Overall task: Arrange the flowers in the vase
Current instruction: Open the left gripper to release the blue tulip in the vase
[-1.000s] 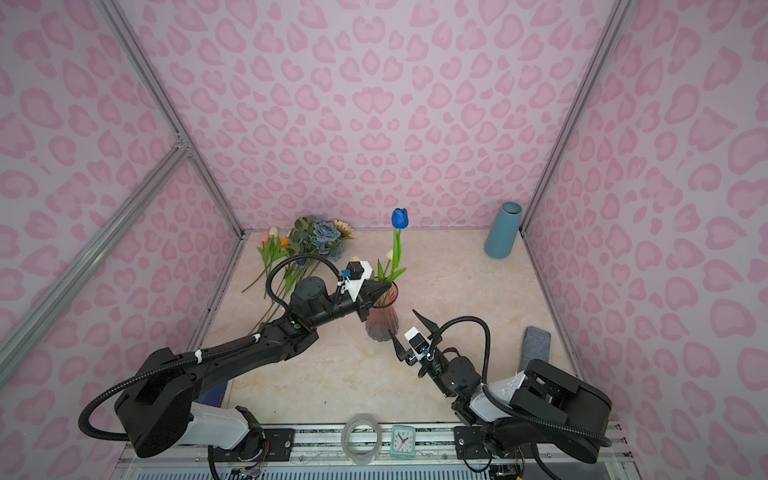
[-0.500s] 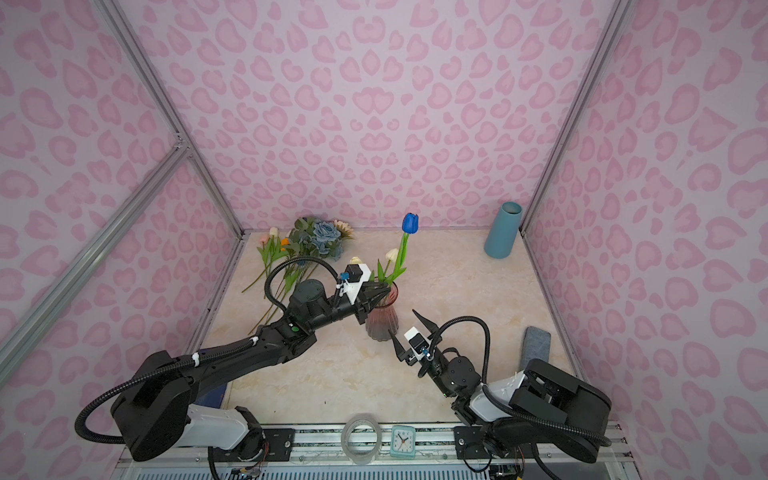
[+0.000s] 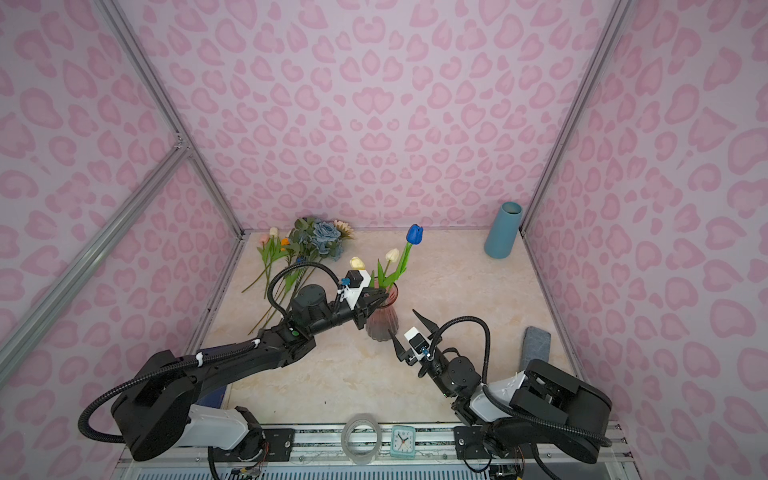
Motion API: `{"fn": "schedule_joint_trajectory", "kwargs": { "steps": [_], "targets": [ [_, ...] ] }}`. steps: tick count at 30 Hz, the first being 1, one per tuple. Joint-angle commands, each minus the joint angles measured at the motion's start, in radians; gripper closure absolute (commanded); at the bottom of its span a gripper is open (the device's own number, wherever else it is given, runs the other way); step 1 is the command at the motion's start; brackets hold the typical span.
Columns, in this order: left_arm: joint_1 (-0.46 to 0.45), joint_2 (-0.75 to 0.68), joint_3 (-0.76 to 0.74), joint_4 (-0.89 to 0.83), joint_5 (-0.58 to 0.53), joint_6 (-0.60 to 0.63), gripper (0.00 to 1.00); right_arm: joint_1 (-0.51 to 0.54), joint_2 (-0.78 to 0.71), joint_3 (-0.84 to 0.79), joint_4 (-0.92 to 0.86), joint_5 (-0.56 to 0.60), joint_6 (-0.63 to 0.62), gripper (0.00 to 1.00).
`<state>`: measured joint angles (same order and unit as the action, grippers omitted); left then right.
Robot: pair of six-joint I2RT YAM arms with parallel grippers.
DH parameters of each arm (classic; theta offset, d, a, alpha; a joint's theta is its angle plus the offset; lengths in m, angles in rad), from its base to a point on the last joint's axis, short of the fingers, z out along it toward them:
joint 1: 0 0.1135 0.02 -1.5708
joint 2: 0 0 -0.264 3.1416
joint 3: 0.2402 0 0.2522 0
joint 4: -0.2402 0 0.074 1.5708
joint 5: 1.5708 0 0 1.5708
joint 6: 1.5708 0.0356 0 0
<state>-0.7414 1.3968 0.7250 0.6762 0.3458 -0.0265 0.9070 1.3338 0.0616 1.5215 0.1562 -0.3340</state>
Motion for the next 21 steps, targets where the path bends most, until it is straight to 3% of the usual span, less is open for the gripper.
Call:
{"fn": "schedule_joint_trajectory", "kwargs": {
  "steps": [1,9,21],
  "targets": [
    [-0.001,-0.012,-0.009,0.029,-0.014,-0.010,0.81,0.001,0.007,0.003,0.038,0.000,-0.003,0.21],
    [-0.003,-0.023,-0.018,0.029,-0.023,-0.006,0.72,0.000,0.016,0.007,0.036,0.000,-0.005,0.20],
    [-0.003,-0.111,-0.041,0.026,-0.042,-0.005,0.70,0.000,0.022,0.011,0.038,0.003,-0.004,0.20]
  ]
}}
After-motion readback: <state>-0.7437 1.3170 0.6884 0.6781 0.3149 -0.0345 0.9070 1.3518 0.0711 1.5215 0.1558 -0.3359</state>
